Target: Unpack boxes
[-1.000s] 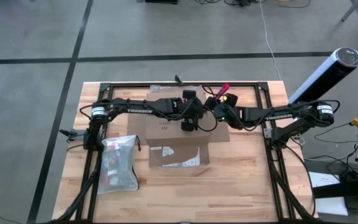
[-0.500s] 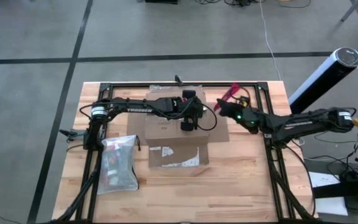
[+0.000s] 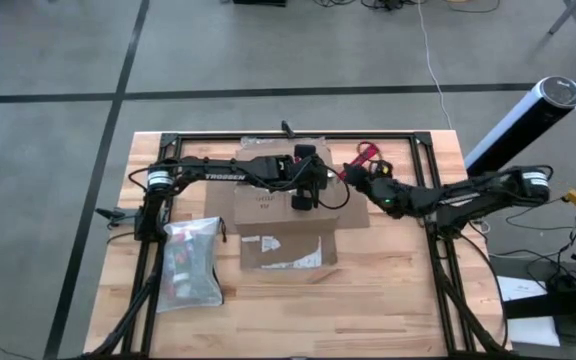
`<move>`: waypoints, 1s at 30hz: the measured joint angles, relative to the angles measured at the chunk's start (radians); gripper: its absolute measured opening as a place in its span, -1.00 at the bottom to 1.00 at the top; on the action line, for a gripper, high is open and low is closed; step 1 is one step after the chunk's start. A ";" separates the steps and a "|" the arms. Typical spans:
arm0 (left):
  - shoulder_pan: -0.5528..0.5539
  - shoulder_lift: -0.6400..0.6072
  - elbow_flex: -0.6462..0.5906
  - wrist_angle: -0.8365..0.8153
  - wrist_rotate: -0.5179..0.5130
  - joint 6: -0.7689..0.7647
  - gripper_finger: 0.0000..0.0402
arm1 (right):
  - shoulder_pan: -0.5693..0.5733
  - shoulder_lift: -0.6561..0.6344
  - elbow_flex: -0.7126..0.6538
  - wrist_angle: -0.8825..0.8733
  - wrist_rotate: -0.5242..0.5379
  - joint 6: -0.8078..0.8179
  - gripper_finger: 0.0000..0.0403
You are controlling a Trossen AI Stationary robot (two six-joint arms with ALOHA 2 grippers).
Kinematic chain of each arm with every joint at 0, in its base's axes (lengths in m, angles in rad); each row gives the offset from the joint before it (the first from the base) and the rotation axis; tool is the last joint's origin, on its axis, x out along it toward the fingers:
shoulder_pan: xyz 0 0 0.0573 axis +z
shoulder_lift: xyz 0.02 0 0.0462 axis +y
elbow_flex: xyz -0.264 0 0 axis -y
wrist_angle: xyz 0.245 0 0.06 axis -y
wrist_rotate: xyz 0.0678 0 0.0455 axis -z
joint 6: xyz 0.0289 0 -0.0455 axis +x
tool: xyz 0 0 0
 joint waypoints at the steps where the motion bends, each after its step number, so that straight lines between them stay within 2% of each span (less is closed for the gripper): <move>1: 0.000 0.000 0.000 0.000 0.000 0.000 -1.00 | 0.000 0.026 0.015 0.001 0.007 0.018 -0.93; 4: 0.001 0.000 0.000 -0.010 -0.001 -0.001 -1.00 | 0.005 0.070 0.038 0.004 0.042 0.046 -0.93; 15: 0.001 -0.001 0.000 -0.026 0.007 -0.032 -1.00 | -0.009 0.051 0.055 -0.010 0.044 -0.050 -0.93; 21: 0.002 -0.001 0.000 -0.027 0.012 -0.032 -1.00 | -0.009 0.078 0.088 -0.056 0.029 -0.039 -0.93; 30: 0.042 -0.001 0.000 -0.036 0.044 -0.084 -1.00 | 0.054 0.076 0.097 -0.084 0.007 -0.016 -0.93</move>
